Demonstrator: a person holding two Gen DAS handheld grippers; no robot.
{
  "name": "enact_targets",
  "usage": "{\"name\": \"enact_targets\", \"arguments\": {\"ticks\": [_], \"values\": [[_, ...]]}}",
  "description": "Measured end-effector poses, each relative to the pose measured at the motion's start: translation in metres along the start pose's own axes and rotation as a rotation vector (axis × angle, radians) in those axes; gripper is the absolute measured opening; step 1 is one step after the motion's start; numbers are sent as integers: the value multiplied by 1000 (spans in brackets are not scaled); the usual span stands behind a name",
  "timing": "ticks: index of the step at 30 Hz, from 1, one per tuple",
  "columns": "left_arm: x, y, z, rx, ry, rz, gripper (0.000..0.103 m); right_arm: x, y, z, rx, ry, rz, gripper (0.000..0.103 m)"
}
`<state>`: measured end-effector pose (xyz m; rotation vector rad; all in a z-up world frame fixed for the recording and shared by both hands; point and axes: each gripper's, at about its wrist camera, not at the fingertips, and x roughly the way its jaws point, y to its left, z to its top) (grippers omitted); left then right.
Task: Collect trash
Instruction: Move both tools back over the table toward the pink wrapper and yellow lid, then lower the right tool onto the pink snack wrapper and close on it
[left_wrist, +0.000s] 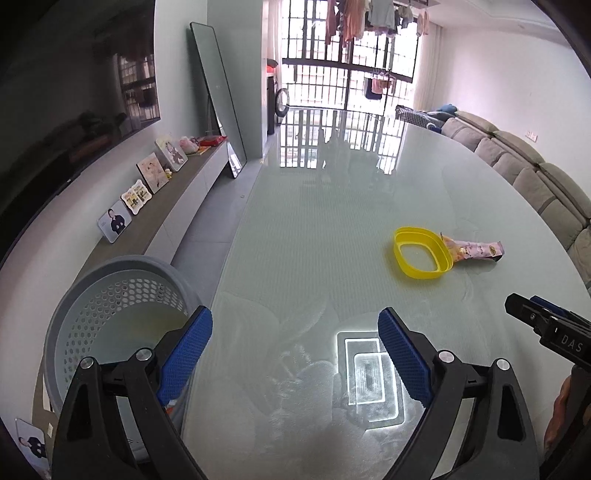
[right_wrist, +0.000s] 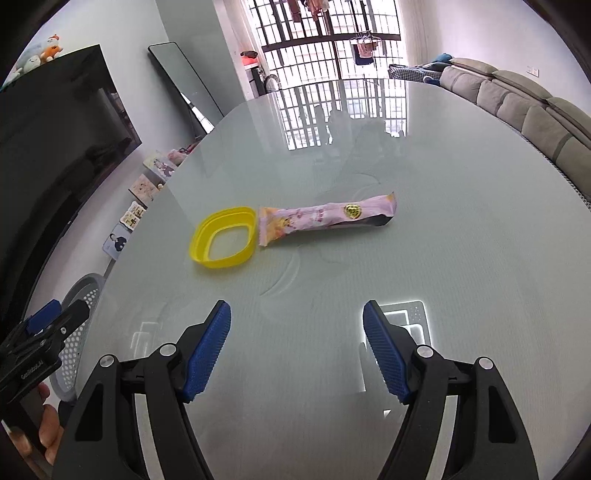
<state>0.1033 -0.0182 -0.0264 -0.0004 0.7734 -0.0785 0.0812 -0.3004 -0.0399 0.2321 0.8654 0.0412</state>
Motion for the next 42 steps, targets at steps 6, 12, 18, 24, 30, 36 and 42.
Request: {"name": "enact_targets", "arguments": {"ticks": [6,12,18,24,30,36,42], "values": [[18,-18,2,12,9,12,90,21,-12,27,19,6,-42,71],[39,-26,0,16,20,39,91,48,-14,50,36,16,-70,71],[43,-25,2,8,12,50,93,63,-9,63,41,23,-83,71],[42,-27,2,15,-5,60,93,79,6,76,21,38,-94,71],[41,-23,0,5,-1,32,93,86,5,70,-5,68,-120,71],[43,-18,1,0,6,12,93,78,-6,53,-33,96,-166,71],[42,-17,1,9,-4,7,93,65,-21,52,-7,87,-179,71]]}}
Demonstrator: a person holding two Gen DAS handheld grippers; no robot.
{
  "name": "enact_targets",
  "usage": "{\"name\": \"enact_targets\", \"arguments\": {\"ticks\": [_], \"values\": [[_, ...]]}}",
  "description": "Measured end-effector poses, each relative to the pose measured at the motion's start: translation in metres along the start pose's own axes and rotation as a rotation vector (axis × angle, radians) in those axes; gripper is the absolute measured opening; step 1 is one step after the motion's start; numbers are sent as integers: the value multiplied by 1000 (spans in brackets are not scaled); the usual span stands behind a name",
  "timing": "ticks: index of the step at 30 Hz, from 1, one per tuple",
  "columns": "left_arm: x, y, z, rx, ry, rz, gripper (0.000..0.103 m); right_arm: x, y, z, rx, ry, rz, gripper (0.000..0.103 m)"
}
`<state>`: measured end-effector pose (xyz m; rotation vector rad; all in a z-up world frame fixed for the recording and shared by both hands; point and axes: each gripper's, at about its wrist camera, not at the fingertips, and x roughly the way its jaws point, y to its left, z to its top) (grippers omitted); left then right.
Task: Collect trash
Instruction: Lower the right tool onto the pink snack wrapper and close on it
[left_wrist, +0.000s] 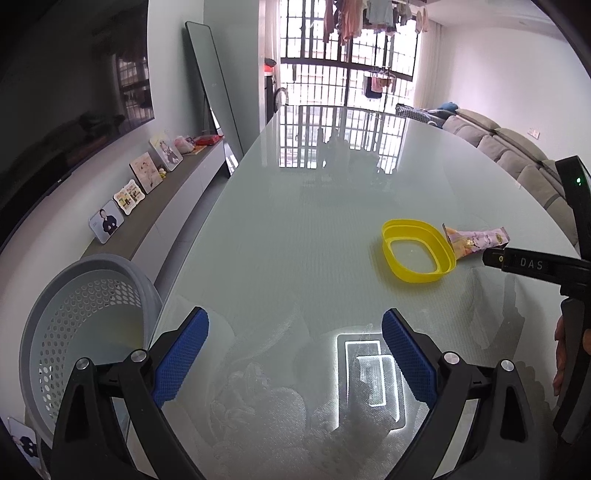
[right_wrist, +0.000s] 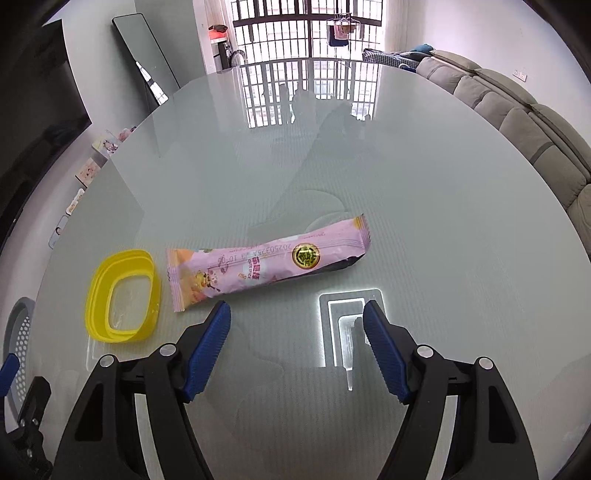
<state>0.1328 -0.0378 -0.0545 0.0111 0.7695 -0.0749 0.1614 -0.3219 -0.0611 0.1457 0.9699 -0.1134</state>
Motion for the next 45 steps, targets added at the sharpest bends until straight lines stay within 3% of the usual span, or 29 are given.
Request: {"name": "enact_targets", "arguments": {"ticks": [5,10,16,31,40,45], "values": [[1,1,0,-6,4,2,93,-10,18,22,-2,-48,27,71],[2,3,0,-18,17,4,93,4,41,41,-35,-41,24,71],[2,2,0,-24,22,3,93,17,42,31,-78,-4,-27,71],[1,1,-1,-18,20,7,93,-31,-25,-22,-67,8,-110,71],[1,0,-1,-15,18,6,93,-78,-67,-53,54,-53,-63,71],[0,-3,-3,-6,14,6,93,-74,-75,-63,138,-8,-16,71]]}}
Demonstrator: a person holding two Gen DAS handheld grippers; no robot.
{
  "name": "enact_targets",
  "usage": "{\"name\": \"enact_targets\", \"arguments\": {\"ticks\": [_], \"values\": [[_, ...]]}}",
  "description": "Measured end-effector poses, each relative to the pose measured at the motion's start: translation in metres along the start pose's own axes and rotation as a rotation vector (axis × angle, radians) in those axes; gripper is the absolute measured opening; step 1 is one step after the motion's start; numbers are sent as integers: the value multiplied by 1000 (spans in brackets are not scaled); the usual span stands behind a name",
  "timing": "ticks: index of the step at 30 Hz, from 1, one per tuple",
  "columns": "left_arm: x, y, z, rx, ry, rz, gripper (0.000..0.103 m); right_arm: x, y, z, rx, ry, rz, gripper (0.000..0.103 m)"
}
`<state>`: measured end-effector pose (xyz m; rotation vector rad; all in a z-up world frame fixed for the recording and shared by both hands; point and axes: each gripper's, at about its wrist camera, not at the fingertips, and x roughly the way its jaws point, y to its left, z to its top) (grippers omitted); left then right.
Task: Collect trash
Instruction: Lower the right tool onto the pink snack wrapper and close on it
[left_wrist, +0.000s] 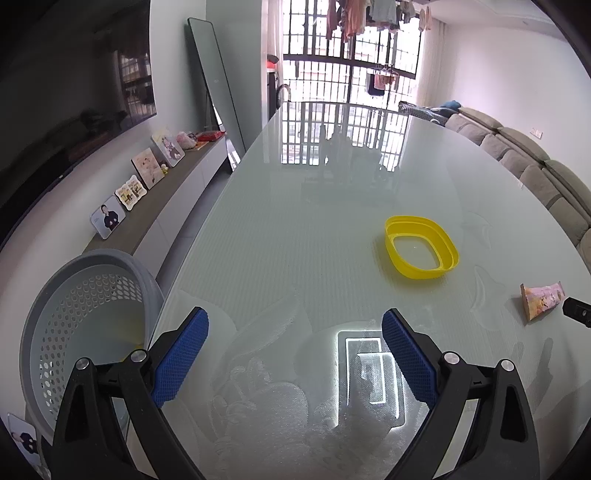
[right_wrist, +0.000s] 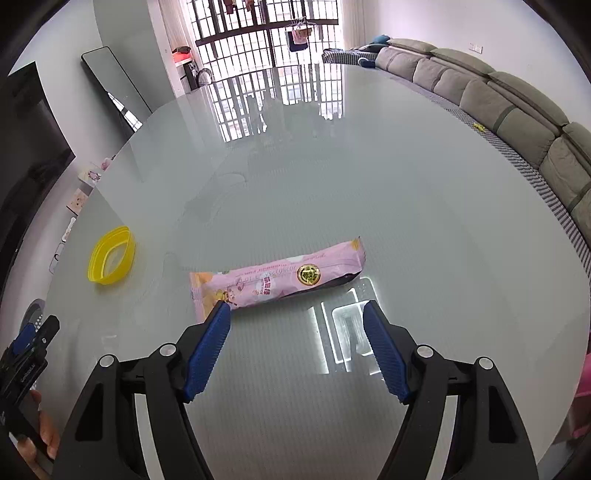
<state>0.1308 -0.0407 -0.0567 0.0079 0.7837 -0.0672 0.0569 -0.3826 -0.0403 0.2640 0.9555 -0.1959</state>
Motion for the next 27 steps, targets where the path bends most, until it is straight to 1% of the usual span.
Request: {"name": "enact_targets", "arguments": {"ticks": [3,5,8,9,12,15,19,20,23,25,27], "values": [[0,2,0,-3,-1,-8,93,14,-3,0,23,50,80,71],[0,4,0,-7,-1,-11,93,21,-4,5,40,59,111,71],[0,5,1,-5,0,-11,93,30,-6,16,85,73,201,71],[0,5,1,-5,-1,-10,93,33,-5,21,93,74,218,71],[1,5,1,-1,1,-10,93,42,6,35,55,69,204,71],[1,6,1,-1,2,-11,93,50,21,50,2,74,210,71],[2,6,1,-1,4,-11,93,52,40,52,-39,77,191,71],[2,5,1,-2,4,-11,93,51,41,48,-48,75,175,71],[4,4,2,2,14,-15,93,49,46,40,-78,60,94,71],[7,2,3,12,33,-26,93,48,46,35,-87,45,46,71],[11,3,4,12,55,-39,93,49,44,31,-88,44,17,71]]}}
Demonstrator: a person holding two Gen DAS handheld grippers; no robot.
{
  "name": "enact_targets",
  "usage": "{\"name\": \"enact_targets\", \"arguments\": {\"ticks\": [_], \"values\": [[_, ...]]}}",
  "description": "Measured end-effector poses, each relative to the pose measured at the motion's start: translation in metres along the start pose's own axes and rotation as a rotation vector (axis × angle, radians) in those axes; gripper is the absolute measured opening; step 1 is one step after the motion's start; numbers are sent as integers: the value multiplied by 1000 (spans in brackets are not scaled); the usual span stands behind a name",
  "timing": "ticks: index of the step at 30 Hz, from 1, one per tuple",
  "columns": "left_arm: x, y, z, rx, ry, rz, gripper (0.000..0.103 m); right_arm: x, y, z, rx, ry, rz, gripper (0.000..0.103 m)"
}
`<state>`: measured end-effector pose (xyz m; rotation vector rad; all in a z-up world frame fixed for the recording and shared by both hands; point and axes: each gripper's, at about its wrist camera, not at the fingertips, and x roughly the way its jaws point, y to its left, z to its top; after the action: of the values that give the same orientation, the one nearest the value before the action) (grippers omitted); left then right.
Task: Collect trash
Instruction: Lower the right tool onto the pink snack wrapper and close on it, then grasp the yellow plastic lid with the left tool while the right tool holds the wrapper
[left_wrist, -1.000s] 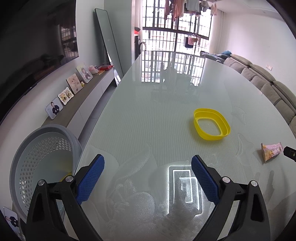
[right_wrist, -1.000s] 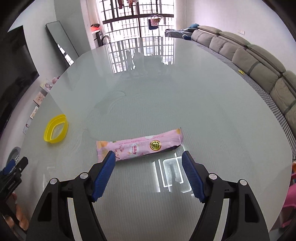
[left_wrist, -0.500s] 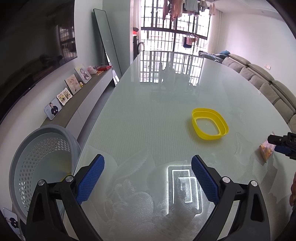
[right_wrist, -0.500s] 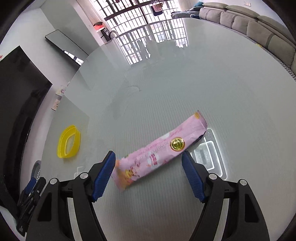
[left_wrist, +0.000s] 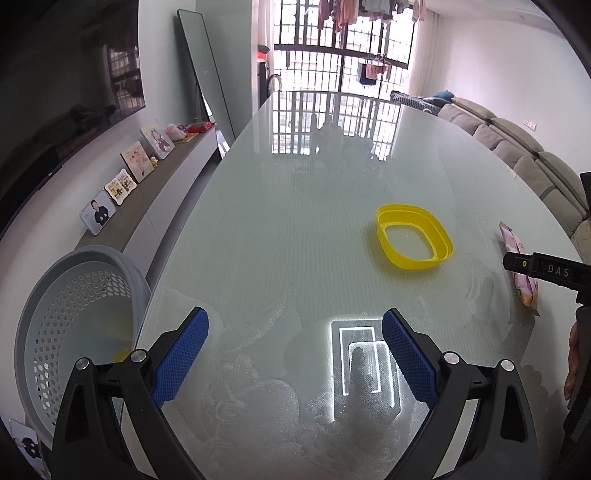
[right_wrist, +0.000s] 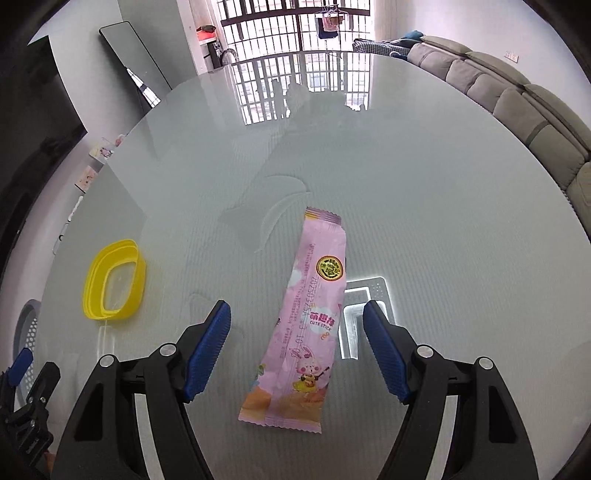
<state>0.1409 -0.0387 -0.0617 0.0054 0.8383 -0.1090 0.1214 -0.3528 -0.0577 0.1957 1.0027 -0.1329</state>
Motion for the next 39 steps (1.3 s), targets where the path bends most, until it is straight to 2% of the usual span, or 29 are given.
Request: {"name": "enact_targets", "arguments": {"ticks": [7,10,11,13,16,23,30,39], "values": [[0,-2,5,-7,15,-18,93,3,-3,-7,-20,-28,-58,69],[-5,-9,12,16,-8,-15,93,3,5,-8,-44,-47,-72,54],[-5,-12,14,21,-13,-15,93,2,7,-8,-51,-52,-72,44],[-4,-19,21,23,-15,-22,93,1,8,-7,-65,-62,-69,31],[2,-31,28,35,-5,-35,93,2,8,-5,-56,-67,-42,26],[23,-54,38,56,47,-60,93,-16,-3,-6,-31,-113,32,25],[39,-73,50,73,70,-67,93,-25,-13,-9,4,-121,111,25],[69,-93,54,101,142,-75,93,-42,-24,-15,23,-153,165,25]]}}
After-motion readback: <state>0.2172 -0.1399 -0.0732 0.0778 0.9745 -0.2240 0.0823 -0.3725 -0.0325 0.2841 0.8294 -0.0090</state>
